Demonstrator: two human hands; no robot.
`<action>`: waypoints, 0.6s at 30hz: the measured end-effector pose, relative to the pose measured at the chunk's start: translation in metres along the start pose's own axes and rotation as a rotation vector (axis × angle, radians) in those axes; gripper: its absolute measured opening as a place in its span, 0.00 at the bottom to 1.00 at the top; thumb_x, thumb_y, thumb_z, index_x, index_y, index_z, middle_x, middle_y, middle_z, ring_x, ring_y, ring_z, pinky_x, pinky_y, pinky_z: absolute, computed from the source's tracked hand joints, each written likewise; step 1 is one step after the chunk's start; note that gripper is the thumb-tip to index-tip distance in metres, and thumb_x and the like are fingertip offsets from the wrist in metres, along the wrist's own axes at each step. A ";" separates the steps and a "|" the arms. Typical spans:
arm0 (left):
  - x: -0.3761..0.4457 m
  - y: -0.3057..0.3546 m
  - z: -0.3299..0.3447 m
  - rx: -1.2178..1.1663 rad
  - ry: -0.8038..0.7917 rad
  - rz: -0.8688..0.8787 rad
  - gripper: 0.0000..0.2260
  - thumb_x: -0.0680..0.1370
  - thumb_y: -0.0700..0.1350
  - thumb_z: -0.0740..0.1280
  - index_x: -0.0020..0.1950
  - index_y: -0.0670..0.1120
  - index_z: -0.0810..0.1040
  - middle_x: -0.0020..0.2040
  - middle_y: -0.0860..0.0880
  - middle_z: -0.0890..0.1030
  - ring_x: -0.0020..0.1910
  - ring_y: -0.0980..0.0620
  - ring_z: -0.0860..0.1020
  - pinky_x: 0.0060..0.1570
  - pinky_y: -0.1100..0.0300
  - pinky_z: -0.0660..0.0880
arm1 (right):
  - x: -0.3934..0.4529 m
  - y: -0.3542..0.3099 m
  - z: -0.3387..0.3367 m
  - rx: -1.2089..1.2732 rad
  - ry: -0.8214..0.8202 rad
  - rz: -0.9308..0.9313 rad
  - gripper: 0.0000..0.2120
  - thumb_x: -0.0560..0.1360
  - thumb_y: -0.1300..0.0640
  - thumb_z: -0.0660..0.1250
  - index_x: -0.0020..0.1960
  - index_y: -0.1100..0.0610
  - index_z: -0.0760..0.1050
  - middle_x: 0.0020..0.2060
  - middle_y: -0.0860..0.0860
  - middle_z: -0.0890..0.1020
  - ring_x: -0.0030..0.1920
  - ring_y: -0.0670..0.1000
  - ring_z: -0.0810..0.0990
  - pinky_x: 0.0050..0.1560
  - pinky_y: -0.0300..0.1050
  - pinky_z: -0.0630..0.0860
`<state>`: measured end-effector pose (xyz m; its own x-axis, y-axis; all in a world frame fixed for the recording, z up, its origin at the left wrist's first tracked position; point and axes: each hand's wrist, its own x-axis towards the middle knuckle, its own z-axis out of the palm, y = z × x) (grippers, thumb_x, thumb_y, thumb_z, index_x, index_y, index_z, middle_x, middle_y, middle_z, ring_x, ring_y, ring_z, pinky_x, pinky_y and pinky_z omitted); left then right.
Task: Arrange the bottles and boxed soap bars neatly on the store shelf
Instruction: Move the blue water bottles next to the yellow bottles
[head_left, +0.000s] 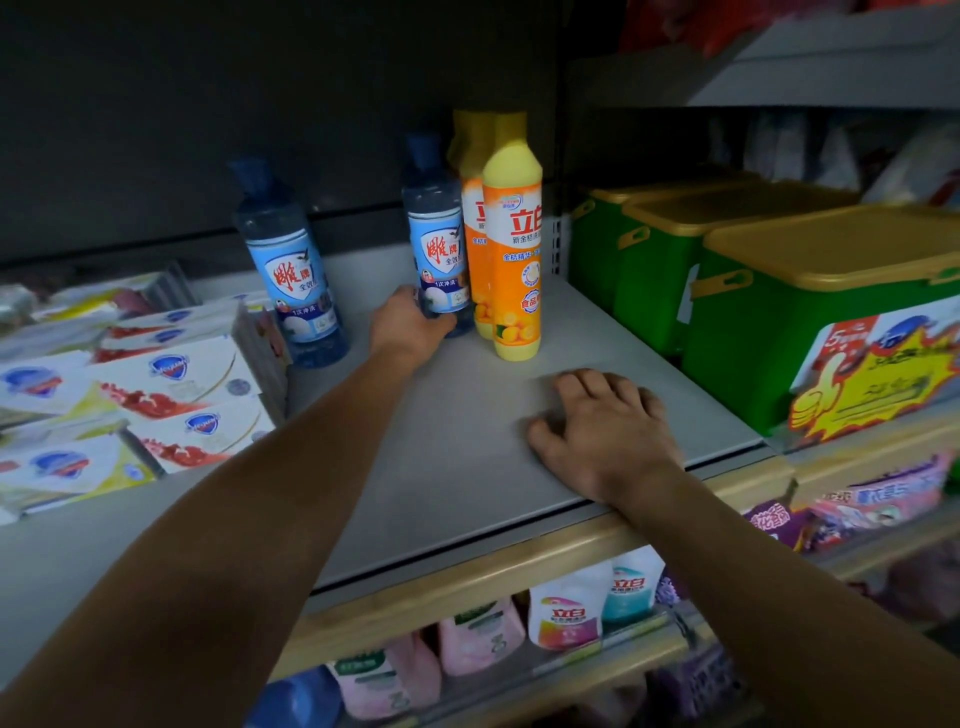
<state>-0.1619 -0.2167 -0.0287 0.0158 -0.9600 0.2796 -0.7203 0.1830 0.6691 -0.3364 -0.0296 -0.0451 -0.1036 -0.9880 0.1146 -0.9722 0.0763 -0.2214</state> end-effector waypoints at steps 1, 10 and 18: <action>-0.009 -0.003 -0.006 0.040 -0.013 0.026 0.24 0.74 0.49 0.71 0.67 0.43 0.73 0.63 0.43 0.78 0.60 0.44 0.77 0.53 0.56 0.71 | 0.000 0.000 0.000 -0.004 0.001 0.004 0.29 0.77 0.35 0.50 0.72 0.48 0.64 0.71 0.50 0.67 0.72 0.57 0.62 0.72 0.57 0.56; -0.131 -0.040 -0.080 0.300 -0.225 0.319 0.19 0.76 0.50 0.70 0.65 0.45 0.78 0.65 0.46 0.78 0.64 0.46 0.76 0.64 0.63 0.66 | -0.001 -0.002 -0.002 -0.052 0.029 0.008 0.28 0.77 0.38 0.53 0.71 0.50 0.68 0.69 0.52 0.72 0.70 0.58 0.67 0.70 0.54 0.61; -0.186 -0.085 -0.150 0.374 -0.227 0.349 0.20 0.77 0.53 0.68 0.63 0.41 0.79 0.62 0.43 0.80 0.63 0.44 0.76 0.66 0.58 0.68 | -0.003 -0.052 -0.008 0.139 0.071 -0.100 0.20 0.76 0.45 0.61 0.62 0.54 0.77 0.61 0.55 0.78 0.62 0.59 0.75 0.60 0.49 0.73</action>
<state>0.0008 -0.0217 -0.0342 -0.3877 -0.8850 0.2577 -0.8538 0.4502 0.2615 -0.2868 -0.0292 -0.0266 -0.0271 -0.9774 0.2099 -0.9406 -0.0461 -0.3365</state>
